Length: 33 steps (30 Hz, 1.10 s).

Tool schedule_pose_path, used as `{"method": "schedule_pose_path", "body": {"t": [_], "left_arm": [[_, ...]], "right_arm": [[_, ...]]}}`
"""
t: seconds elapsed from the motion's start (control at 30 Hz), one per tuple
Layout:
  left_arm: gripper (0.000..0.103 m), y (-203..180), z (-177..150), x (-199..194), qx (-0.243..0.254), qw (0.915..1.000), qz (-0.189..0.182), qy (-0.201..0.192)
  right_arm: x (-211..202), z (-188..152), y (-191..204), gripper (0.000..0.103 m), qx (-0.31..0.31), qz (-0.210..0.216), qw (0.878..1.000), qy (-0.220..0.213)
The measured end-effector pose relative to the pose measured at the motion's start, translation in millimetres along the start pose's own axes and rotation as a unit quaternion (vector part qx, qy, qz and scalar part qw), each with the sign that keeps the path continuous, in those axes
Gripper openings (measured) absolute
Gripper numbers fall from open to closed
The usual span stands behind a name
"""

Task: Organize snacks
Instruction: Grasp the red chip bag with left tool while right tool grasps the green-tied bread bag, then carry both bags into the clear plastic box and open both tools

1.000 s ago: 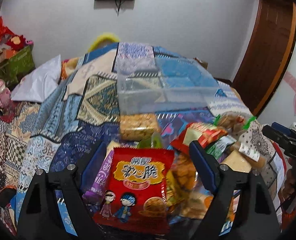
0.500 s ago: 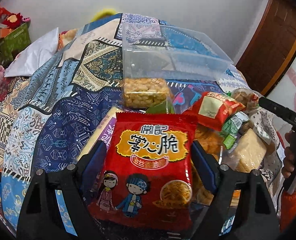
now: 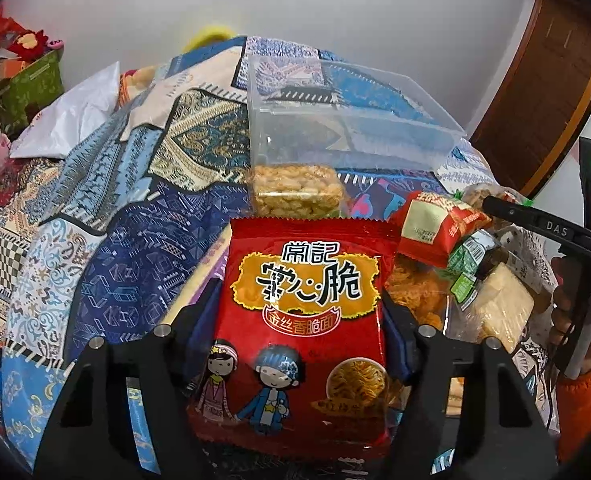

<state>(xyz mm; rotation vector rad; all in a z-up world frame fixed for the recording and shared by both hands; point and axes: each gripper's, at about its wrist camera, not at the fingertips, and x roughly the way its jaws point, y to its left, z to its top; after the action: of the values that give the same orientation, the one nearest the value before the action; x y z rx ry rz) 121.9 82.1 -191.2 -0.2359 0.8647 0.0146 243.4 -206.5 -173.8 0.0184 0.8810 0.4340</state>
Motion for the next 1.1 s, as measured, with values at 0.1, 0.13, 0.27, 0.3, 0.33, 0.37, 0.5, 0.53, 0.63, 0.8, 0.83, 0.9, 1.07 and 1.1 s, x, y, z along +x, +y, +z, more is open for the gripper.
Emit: {"method": "schedule_pose_path", "body": {"t": [0.1, 0.13, 0.27, 0.3, 0.33, 0.37, 0.5, 0.53, 0.63, 0.8, 0.83, 0.9, 1.07, 1.1], "left_arm": [[0.069, -1.5, 4.4, -8.2, 0.002, 0.9999, 0.003, -0.013], [0.069, -2.0, 6.4, -11.5, 0.003, 0.9998, 0.004, -0.018], [0.069, -5.0, 16.7, -24.8, 0.006, 0.9991, 0.009, -0.041], [0.069, -6.0, 19.0, -27.8, 0.005, 0.9989, 0.009, -0.046], [0.069, -6.9, 22.0, -30.9, 0.005, 0.9986, 0.009, -0.052], [0.069, -8.1, 24.7, -33.9, 0.005, 0.9983, 0.009, -0.057], [0.069, -15.0, 38.9, -45.7, 0.008, 0.9969, 0.004, -0.078], [0.069, -16.6, 42.4, -47.2, 0.008, 0.9966, 0.002, -0.082], [0.069, -22.7, 56.3, -54.3, 0.015, 0.9951, 0.003, -0.098], [0.069, -34.4, 82.3, -66.2, 0.031, 0.9912, 0.003, -0.128], [0.069, -36.9, 89.3, -67.8, 0.033, 0.9903, 0.003, -0.135], [0.069, -39.2, 99.6, -67.7, 0.035, 0.9890, 0.002, -0.143], [0.069, -43.3, 129.1, -58.1, 0.034, 0.9881, -0.012, -0.149], [0.069, -43.6, 135.6, -54.1, 0.033, 0.9884, -0.010, -0.148]], "right_arm": [[-4.7, 0.8, 3.4, 0.054, -0.005, 0.000, 1.000, -0.011], [-7.2, 1.4, 4.3, 0.053, -0.007, 0.002, 1.000, -0.016], [-21.3, 4.9, 10.7, 0.049, -0.021, -0.002, 0.999, -0.039], [-25.1, 6.0, 12.5, 0.049, -0.025, -0.004, 0.999, -0.047], [-28.5, 7.6, 13.4, 0.048, -0.027, -0.005, 0.998, -0.053], [-31.6, 9.2, 13.8, 0.048, -0.028, -0.005, 0.998, -0.058], [-46.0, 16.8, 16.2, 0.048, -0.027, 0.005, 0.997, -0.079], [-49.4, 18.7, 17.3, 0.048, -0.028, 0.006, 0.996, -0.084], [-59.0, 26.7, 22.8, 0.048, -0.033, 0.008, 0.994, -0.100], [-71.6, 39.1, 34.1, 0.048, -0.039, 0.014, 0.991, -0.128], [-73.3, 42.1, 36.3, 0.048, -0.041, 0.015, 0.990, -0.134], [-75.3, 48.9, 41.0, 0.048, -0.045, 0.018, 0.988, -0.145], [-73.9, 66.7, 53.0, 0.048, -0.053, 0.027, 0.985, -0.163], [-73.2, 68.3, 53.2, 0.048, -0.052, 0.030, 0.985, -0.164]]}}
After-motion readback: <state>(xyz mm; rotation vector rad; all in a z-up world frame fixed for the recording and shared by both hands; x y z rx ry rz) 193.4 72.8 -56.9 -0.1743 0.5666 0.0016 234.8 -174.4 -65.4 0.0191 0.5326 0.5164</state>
